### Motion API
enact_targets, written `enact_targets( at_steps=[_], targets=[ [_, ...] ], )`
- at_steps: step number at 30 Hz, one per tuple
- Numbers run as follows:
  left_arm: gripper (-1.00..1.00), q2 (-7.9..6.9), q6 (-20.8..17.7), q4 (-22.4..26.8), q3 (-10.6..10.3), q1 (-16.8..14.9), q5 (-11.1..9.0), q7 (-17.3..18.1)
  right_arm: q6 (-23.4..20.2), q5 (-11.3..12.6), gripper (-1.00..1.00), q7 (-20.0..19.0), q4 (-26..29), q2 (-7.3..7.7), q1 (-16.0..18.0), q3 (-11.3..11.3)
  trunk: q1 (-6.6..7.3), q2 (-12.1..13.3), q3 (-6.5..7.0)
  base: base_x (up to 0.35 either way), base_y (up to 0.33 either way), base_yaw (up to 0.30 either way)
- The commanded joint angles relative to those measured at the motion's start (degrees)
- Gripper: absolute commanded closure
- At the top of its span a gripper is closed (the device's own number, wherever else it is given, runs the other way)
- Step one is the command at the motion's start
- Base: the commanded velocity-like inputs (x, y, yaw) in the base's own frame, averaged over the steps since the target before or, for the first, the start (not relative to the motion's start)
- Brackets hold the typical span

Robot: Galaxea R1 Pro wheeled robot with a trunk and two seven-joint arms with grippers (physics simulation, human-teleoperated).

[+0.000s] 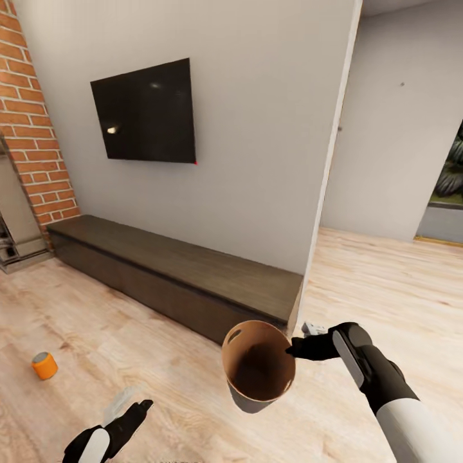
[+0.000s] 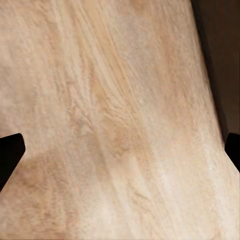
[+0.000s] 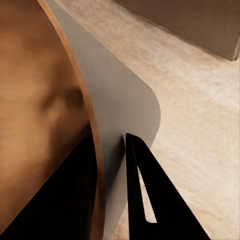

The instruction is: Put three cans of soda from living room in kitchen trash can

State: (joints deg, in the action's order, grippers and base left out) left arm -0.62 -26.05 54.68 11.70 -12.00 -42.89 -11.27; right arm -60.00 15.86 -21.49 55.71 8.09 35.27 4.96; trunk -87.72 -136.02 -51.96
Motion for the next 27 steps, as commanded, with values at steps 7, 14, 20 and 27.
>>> enact_targets(
  at_steps=[7, 14, 20, 27],
  targets=[
    [-1.00, 0.01, 0.0, 0.0, 0.0, 0.0, -0.3, 0.1, 0.0, 0.4, 1.00, -0.1, -0.1, 0.05, -0.3, 0.0, 0.00, 0.0, 0.00, 0.004, 0.153, 0.231],
    [-1.00, 0.01, -0.2, -0.1, 0.4, 0.0, -0.4, 0.1, 0.0, 0.5, 1.00, -0.3, -0.1, 0.01, -1.3, 0.1, 0.00, 0.0, 0.00, 0.168, 0.201, 0.134],
    [-1.00, -0.04, -0.4, -0.3, 0.5, 0.0, -0.5, 0.1, 0.0, 0.3, 1.00, -0.1, 0.2, -0.25, -1.5, 0.6, 0.00, 0.0, 0.00, 0.224, 0.272, 0.011],
    [-1.00, -0.08, -0.4, -2.9, 0.4, -0.4, -0.4, 0.0, 0.0, 0.1, 1.00, 0.2, 0.6, -0.33, -1.5, 0.9, 0.00, 0.0, 0.00, 0.168, 0.323, 0.147]
  ],
)
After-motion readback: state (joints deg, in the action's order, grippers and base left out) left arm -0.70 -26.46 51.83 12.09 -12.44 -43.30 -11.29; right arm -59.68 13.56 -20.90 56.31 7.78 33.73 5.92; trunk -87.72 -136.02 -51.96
